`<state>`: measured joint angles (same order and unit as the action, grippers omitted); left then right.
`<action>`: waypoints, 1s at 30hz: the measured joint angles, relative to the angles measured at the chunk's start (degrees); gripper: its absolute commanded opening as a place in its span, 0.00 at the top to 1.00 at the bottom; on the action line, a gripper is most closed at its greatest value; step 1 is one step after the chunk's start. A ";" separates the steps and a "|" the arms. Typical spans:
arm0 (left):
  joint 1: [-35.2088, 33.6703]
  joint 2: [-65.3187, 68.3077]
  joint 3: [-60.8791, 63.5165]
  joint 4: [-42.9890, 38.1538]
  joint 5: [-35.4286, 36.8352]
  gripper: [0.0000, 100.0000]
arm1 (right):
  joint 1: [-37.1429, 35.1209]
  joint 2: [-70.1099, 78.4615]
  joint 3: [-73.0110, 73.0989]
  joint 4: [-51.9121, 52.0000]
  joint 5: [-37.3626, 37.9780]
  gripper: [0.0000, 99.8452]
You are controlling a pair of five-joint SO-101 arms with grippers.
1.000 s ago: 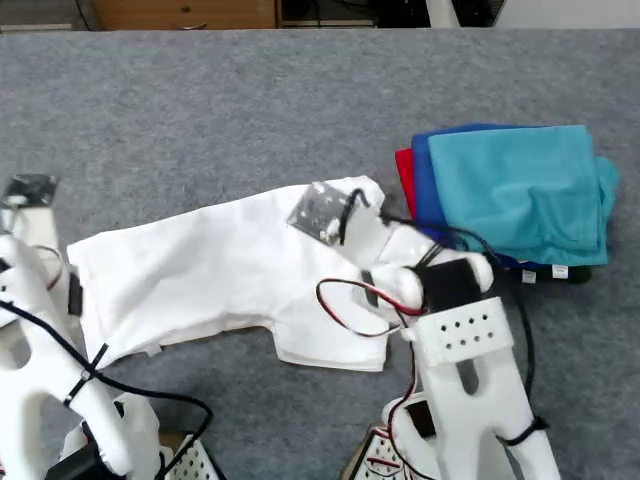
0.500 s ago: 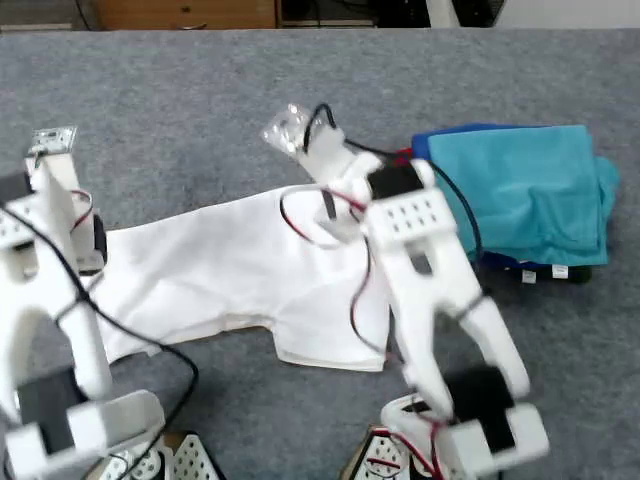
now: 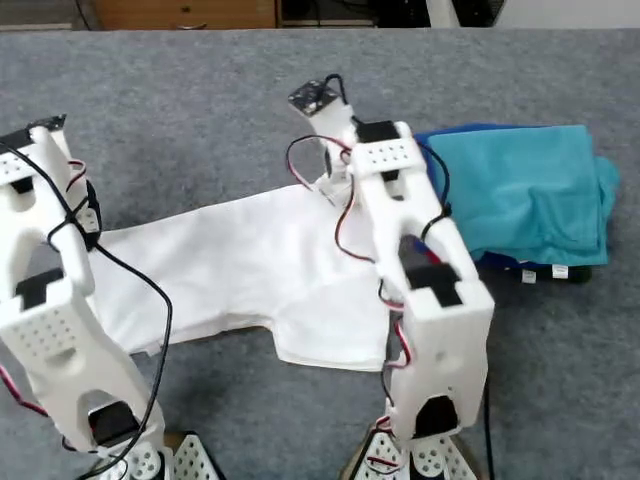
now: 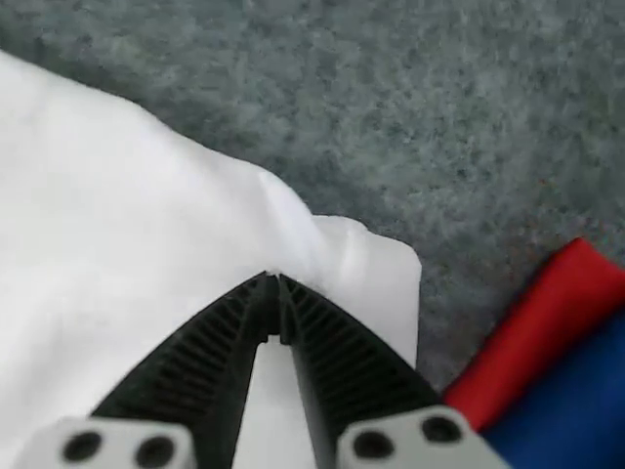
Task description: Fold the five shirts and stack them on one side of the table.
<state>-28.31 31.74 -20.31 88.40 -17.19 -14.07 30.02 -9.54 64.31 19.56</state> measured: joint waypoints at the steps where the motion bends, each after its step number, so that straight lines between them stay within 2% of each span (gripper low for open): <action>1: -0.09 1.76 -2.29 1.23 0.00 0.98 | 0.44 1.05 -0.70 0.00 0.00 1.00; 9: -0.70 15.21 -20.75 6.42 0.26 0.98 | 1.85 2.29 -5.71 1.41 0.00 1.00; 16: -1.93 20.13 -35.25 11.60 0.09 0.98 | 1.85 2.29 -20.84 16.26 0.00 1.00; 21: -2.64 17.23 -35.78 11.69 1.85 0.98 | 1.85 2.29 -30.42 22.77 0.09 1.00; 25: -0.18 14.24 -31.12 11.69 2.02 0.98 | 1.85 4.75 -30.59 20.04 0.88 1.00; 30: 2.81 17.67 -27.52 9.14 4.22 0.98 | 2.81 11.69 -29.98 16.97 0.88 1.00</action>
<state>-25.49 49.41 -47.82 97.54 -12.97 -11.25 41.71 -39.52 81.27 20.44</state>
